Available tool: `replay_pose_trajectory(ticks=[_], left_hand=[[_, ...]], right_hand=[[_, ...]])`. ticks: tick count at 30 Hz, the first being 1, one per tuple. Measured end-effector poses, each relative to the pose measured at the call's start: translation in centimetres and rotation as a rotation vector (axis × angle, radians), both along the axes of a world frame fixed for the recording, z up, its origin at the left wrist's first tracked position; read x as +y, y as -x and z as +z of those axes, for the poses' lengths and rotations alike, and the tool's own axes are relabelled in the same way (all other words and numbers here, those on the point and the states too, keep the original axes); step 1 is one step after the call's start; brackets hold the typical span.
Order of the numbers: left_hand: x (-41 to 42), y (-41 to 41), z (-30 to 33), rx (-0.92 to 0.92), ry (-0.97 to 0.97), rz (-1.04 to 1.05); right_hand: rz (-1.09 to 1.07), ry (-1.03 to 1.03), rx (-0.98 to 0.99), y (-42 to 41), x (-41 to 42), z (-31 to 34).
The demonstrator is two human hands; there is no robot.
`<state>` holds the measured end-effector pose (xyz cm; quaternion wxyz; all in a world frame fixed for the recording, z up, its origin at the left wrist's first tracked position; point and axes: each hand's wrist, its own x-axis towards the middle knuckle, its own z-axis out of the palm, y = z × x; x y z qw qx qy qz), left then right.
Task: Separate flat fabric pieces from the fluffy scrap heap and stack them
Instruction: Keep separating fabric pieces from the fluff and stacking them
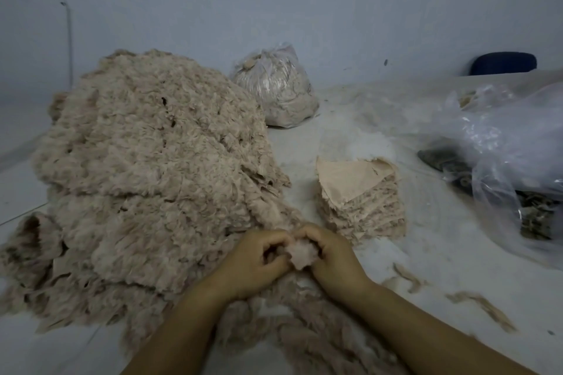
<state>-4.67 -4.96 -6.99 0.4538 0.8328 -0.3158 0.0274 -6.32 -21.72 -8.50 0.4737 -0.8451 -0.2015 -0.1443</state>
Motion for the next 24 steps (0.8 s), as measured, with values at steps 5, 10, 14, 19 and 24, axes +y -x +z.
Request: replay_pose_trajectory(ticks=[5, 10, 14, 19, 24], left_hand=[[1.0, -1.2, -0.3, -0.2, -0.063, 0.132], [1.2, -1.8, -1.2, -0.155, -0.225, 0.357], [1.0, -1.0, 0.6, 0.172, 0.257, 0.239], [-1.6, 0.4, 0.7, 0.474, 0.486, 0.068], [-1.3, -0.7, 1.0, 0.695, 1.004, 0.171]], right_hand=[[-0.056, -0.379, 0.152, 1.0, -0.4, 0.6], [-0.071, -0.727, 0.296, 1.6, -0.7, 1.7], [0.016, -0.763, 0.354, 1.6, -0.8, 2.1], [-0.007, -0.72, 0.419, 1.6, -0.2, 1.3], [0.031, -0.797, 0.483, 0.9, -0.8, 1.1]])
